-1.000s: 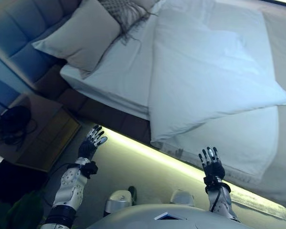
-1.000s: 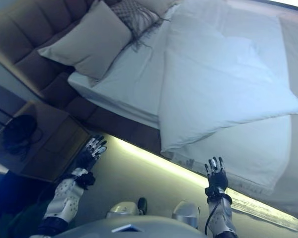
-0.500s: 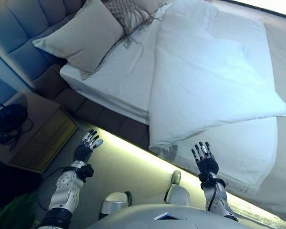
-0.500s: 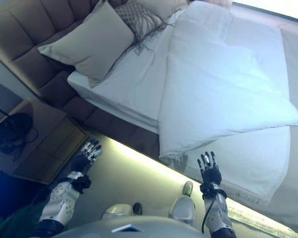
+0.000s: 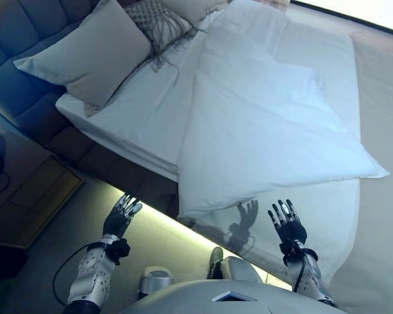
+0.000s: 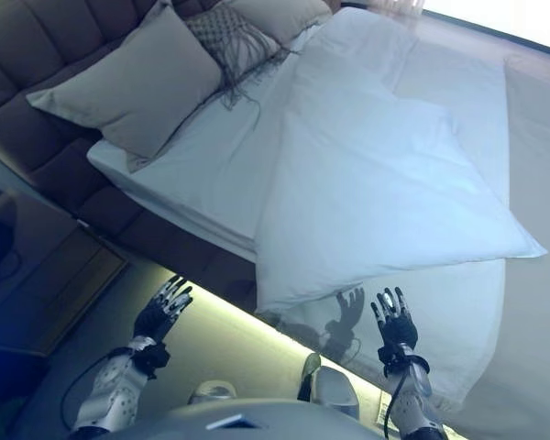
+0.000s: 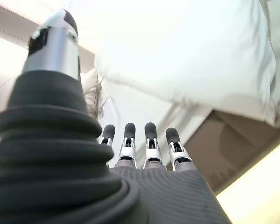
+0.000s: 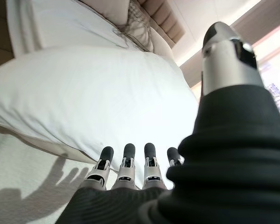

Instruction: Make the bed neatly

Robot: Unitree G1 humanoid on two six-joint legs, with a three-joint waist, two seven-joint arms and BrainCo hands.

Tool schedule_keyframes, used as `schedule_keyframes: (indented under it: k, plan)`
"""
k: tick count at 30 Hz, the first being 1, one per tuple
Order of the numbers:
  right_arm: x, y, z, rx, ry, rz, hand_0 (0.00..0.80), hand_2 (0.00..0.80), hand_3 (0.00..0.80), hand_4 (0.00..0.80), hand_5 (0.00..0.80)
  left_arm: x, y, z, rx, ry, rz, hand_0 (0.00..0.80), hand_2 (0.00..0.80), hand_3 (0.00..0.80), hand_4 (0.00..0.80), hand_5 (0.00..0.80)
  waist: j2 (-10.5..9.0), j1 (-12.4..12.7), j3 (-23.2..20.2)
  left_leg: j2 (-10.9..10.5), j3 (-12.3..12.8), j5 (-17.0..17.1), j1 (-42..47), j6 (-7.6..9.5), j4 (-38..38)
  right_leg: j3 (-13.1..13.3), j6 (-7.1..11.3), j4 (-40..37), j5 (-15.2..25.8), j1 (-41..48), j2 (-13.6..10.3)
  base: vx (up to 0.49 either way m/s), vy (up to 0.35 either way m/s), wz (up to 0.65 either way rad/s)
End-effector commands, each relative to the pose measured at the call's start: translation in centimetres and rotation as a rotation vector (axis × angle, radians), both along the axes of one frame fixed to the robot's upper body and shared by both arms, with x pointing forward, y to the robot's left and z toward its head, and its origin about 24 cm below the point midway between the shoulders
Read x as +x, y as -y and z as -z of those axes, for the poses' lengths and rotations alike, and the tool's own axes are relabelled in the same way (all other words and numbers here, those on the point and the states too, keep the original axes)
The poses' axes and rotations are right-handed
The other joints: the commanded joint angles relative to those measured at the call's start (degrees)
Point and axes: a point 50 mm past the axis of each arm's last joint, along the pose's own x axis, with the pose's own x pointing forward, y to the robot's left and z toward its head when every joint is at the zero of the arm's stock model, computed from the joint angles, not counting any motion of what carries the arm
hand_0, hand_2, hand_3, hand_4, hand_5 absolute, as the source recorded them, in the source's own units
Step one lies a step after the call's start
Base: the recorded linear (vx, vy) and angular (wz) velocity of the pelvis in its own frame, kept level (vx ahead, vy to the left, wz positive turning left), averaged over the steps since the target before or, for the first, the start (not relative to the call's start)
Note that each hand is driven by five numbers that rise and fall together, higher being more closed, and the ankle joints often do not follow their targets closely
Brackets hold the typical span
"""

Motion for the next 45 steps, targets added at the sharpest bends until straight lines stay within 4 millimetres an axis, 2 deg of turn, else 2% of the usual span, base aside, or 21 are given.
schedule_keyframes:
  k: [1,4,9,11,14,17,20,22,23,24,25,26,28,29,32,34,36,38,41,45]
  plan:
    - [1.8,1.4,-1.6,-0.033,0.088,0.04,0.0,0.0,0.0,0.0,0.0,1.9,0.0,-2.5,0.024,0.161,0.049,0.0,0.0,0.0,0.0,0.0,-0.19,-1.29,0.43,-2.78,4.97,4.99,-3.78,0.12,9.88,0.33,2.57,-1.19,-0.67,3.87,-1.03,0.087,-0.213,0.01]
    - [2.0,1.2,-1.6,-0.014,0.098,0.056,0.0,0.0,0.0,0.0,0.0,2.8,0.4,-2.5,0.037,0.167,0.063,0.0,0.0,0.0,0.0,0.0,0.79,-1.35,1.02,-2.26,4.95,7.5,-4.91,-0.14,3.25,0.86,2.62,-1.17,-1.54,4.86,0.32,0.093,-0.108,0.07]
    - [1.2,0.5,-1.3,-0.008,0.086,0.057,0.0,0.0,0.0,0.0,0.0,3.8,1.0,-2.2,0.023,0.157,0.066,0.0,0.0,0.0,0.0,0.0,3.31,-1.34,1.44,-1.82,2.78,15.46,-8.12,-3.93,-13.27,2.26,3.96,-3.3,-2.97,8.88,1.16,0.18,0.041,0.12]
    - [0.8,0.5,-1.1,-0.01,0.08,0.047,0.0,0.0,0.0,0.0,0.0,3.8,1.4,-2.0,0.028,0.157,0.075,0.0,0.0,0.0,0.0,0.0,4.4,-0.65,1.86,-2.16,1.21,18.23,-9.99,-4.73,-19.24,3.37,4.18,-3.58,-4.0,10.59,1.44,0.265,0.074,0.22]
    - [0.1,0.6,-0.8,-0.007,0.063,0.047,0.0,0.0,0.0,0.0,0.0,3.5,1.4,-1.9,0.031,0.154,0.089,0.0,0.0,0.0,0.0,0.0,5.4,0.07,1.97,-2.12,0.03,19.97,-11.09,-5.14,-23.3,3.96,4.13,-3.15,-5.32,12.07,1.44,0.3,0.074,-0.2]
    - [-0.5,0.7,-0.5,-0.01,0.052,0.049,0.0,0.0,0.0,0.0,0.0,2.8,1.3,-1.7,0.019,0.13,0.088,0.0,0.0,0.0,0.0,0.0,6.63,0.81,1.47,-2.5,-1.4,18.53,-13.7,-5.11,-25.02,4.85,4.05,-1.6,-7.61,13.35,1.25,0.372,0.099,-0.63]
    - [-0.9,0.8,-0.4,-0.009,0.059,0.066,0.0,0.0,0.0,0.0,0.0,2.2,0.9,-1.5,0.02,0.111,0.093,0.0,0.0,0.0,0.0,0.0,7.22,0.93,1.01,-3.21,-0.07,17.43,-14.13,-4.67,-25.02,5.43,4.67,-0.1,-9.77,15.32,0.37,0.435,0.166,-0.34]
    - [-0.8,0.6,-0.5,-0.016,0.071,0.072,0.0,0.0,0.0,0.0,0.0,2.5,1.0,-1.6,0.022,0.121,0.103,0.0,0.0,0.0,0.0,0.0,7.18,0.72,0.95,-4.25,0.99,15.11,-13.66,-3.64,-24.83,5.98,5.64,1.38,-10.83,15.76,-1.17,0.39,0.25,-0.18]
    - [-0.7,0.3,-0.5,-0.019,0.072,0.074,0.0,0.0,0.0,0.0,0.0,2.7,1.0,-1.7,0.032,0.124,0.105,0.0,0.0,0.0,0.0,0.0,7.41,0.9,0.8,-5.14,-0.23,14.72,-13.55,-3.33,-24.8,5.98,6.41,3.25,-10.9,15.14,-2.43,0.37,0.281,-0.21]
    - [-0.8,0.3,-0.4,-0.018,0.068,0.079,0.0,0.0,0.0,0.0,0.0,2.9,0.9,-1.7,0.037,0.12,0.102,0.0,0.0,0.0,0.0,0.0,7.24,0.78,0.83,-5.87,0.27,13.98,-13.12,-2.68,-24.08,6.08,7.09,4.82,-10.87,14.88,-3.58,0.41,0.319,-0.24]
    - [-0.8,0.2,-0.3,-0.007,0.056,0.096,0.0,0.0,0.0,0.0,0.0,3.1,0.6,-1.7,0.047,0.116,0.104,0.0,0.0,0.0,0.0,0.0,6.83,0.55,0.71,-7.2,0.81,13.0,-13.05,-1.7,-22.0,6.6,8.25,6.84,-9.43,14.98,-5.3,0.395,0.306,-0.35]
    - [-0.9,0.0,-0.3,0.002,0.055,0.099,0.0,0.0,0.0,0.0,0.0,3.4,0.5,-2.0,0.038,0.136,0.121,0.0,0.0,0.0,0.0,0.0,6.2,0.73,0.27,-8.88,0.78,11.77,-13.37,-0.27,-19.7,6.56,9.33,9.5,-5.9,14.46,-7.66,0.415,0.329,-0.34]
    - [-1.2,-0.6,-0.3,-0.002,0.049,0.084,0.0,0.0,0.0,0.0,0.0,3.5,0.6,-2.4,0.045,0.143,0.121,0.0,0.0,0.0,0.0,0.0,5.66,1.18,-0.66,-11.41,0.56,9.99,-13.29,1.98,-17.99,6.87,9.32,13.11,-1.91,13.19,-10.09,0.367,0.303,-0.32]
    - [-1.3,-1.3,-0.2,0.009,0.055,0.068,0.0,0.0,0.0,0.0,0.0,3.4,0.8,-2.3,0.05,0.139,0.105,0.0,0.0,0.0,0.0,0.0,5.77,1.2,-1.29,-12.6,0.25,9.36,-12.42,3.16,-18.28,7.25,8.83,15.38,-0.28,12.07,-10.73,0.347,0.298,-0.31]
    - [-1.4,-2.1,-0.2,0.018,0.057,0.029,0.0,0.0,0.0,0.0,0.0,3.8,0.5,-2.2,0.075,0.135,0.082,0.0,0.0,0.0,0.0,0.0,5.95,0.99,-2.04,-14.41,0.82,8.05,-11.85,4.98,-17.93,7.45,8.24,21.52,1.79,10.79,-11.65,0.294,0.27,-0.18]
    - [-1.4,-2.2,-0.3,0.018,0.052,0.015,0.0,0.0,0.0,0.0,0.0,4.1,0.5,-2.2,0.1,0.138,0.089,0.0,0.0,0.0,0.0,0.0,5.86,0.84,-2.23,-15.67,0.63,6.88,-11.17,6.02,-16.99,7.19,8.32,27.01,3.95,8.95,-11.93,0.224,0.257,0.03]
    - [-1.3,-2.3,-0.1,0.019,0.04,0.001,0.0,0.0,0.0,0.0,0.0,4.1,0.5,-2.2,0.114,0.141,0.079,0.0,0.0,0.0,0.0,0.0,5.49,1.08,-1.92,-16.35,1.08,5.72,-10.07,6.4,-16.31,5.98,8.02,28.61,4.45,6.73,-13.52,0.166,0.163,0.15]
    - [-1.2,-2.2,0.0,0.019,0.031,-0.001,0.0,0.0,0.0,0.0,0.0,4.0,0.4,-2.3,0.107,0.142,0.051,0.0,0.0,0.0,0.0,0.0,5.25,1.52,-1.38,-15.92,2.41,5.06,-9.01,6.01,-15.78,3.65,7.36,24.17,3.8,5.98,-13.67,0.16,0.032,-0.04]
    - [-0.9,-1.6,0.1,0.015,0.035,0.008,0.0,0.0,0.0,0.0,0.0,3.3,0.0,-2.3,0.106,0.136,-0.003,0.0,0.0,0.0,0.0,0.0,4.58,1.37,0.0,-14.74,4.21,3.64,-6.9,5.14,-15.45,1.38,7.39,13.28,4.01,3.7,-12.81,0.095,-0.088,-0.29]
    - [0.7,-0.3,-0.5,0.005,0.073,0.052,0.0,0.0,0.0,0.0,0.0,3.0,-0.9,-2.5,0.123,0.151,-0.039,0.0,0.0,0.0,0.0,0.0,3.08,0.94,1.79,-13.07,5.77,1.23,-5.39,3.84,-15.53,1.94,8.6,2.26,6.44,0.64,-12.23,0.039,-0.139,-0.42]
